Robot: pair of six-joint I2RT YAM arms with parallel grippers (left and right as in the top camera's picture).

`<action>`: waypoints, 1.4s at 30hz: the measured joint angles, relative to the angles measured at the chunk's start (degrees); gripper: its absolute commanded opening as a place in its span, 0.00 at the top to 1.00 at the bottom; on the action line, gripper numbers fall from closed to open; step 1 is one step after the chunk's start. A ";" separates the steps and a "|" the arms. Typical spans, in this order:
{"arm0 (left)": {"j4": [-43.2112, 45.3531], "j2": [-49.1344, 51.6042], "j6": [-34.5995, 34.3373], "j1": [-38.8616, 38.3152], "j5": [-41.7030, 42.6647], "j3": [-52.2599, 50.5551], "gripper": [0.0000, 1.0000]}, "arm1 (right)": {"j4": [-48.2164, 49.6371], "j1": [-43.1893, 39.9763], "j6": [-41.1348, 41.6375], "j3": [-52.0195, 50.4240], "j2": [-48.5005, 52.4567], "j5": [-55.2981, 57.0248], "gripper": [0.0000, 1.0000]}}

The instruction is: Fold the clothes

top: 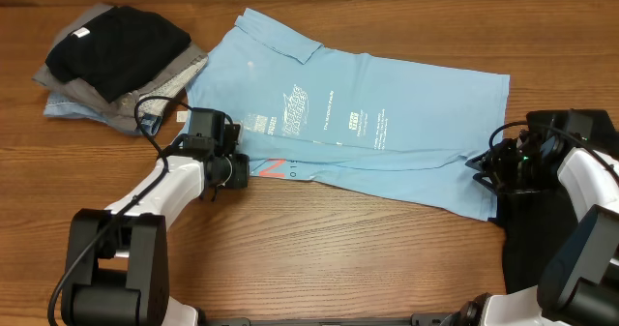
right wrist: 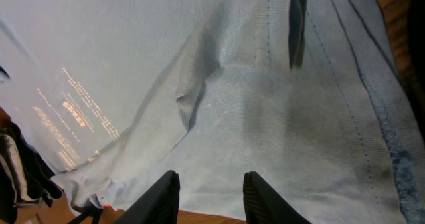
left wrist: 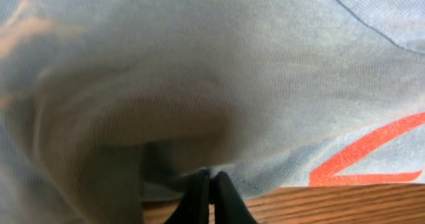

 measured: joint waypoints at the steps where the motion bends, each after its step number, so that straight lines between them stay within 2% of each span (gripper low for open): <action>1: -0.02 0.00 -0.11 -0.02 -0.02 0.00 0.96 | -0.07 0.00 -0.02 0.00 0.00 0.00 0.65; 6: -2.82 0.26 -0.35 -0.02 0.24 1.03 0.96 | -0.28 0.00 -0.02 0.00 0.00 0.02 0.65; 12: -14.49 0.39 -0.37 -0.02 0.02 6.82 0.96 | -0.39 0.00 -0.02 0.00 0.00 -0.20 0.65; 16: -18.58 0.26 -0.33 -0.02 -1.18 13.14 0.96 | -0.35 0.00 -0.04 0.00 0.00 -0.39 0.65; 20: -17.64 -0.26 -0.07 -0.02 -2.01 18.21 0.96 | -0.17 0.00 -0.02 -0.02 0.00 -0.39 0.65; 25: -13.16 -0.57 -0.04 -0.02 -2.21 19.12 0.96 | 0.35 -0.02 0.00 0.00 0.00 -0.39 0.65; 36: -23.41 -0.57 1.44 -0.02 -2.69 19.15 0.95 | 0.33 0.00 -0.02 0.00 0.00 -0.39 0.64; 38: -25.92 -0.57 1.64 -0.02 -2.84 19.15 0.89 | 0.26 0.00 0.00 0.00 0.00 -0.39 0.63; 41: -28.79 -0.57 2.56 -0.02 -3.48 19.15 0.83 | -2.10 -0.02 0.22 0.00 0.00 1.22 0.56; 42: -29.29 -0.57 2.78 -0.02 -4.09 19.15 0.62 | -3.61 0.00 1.01 0.02 0.00 3.06 0.54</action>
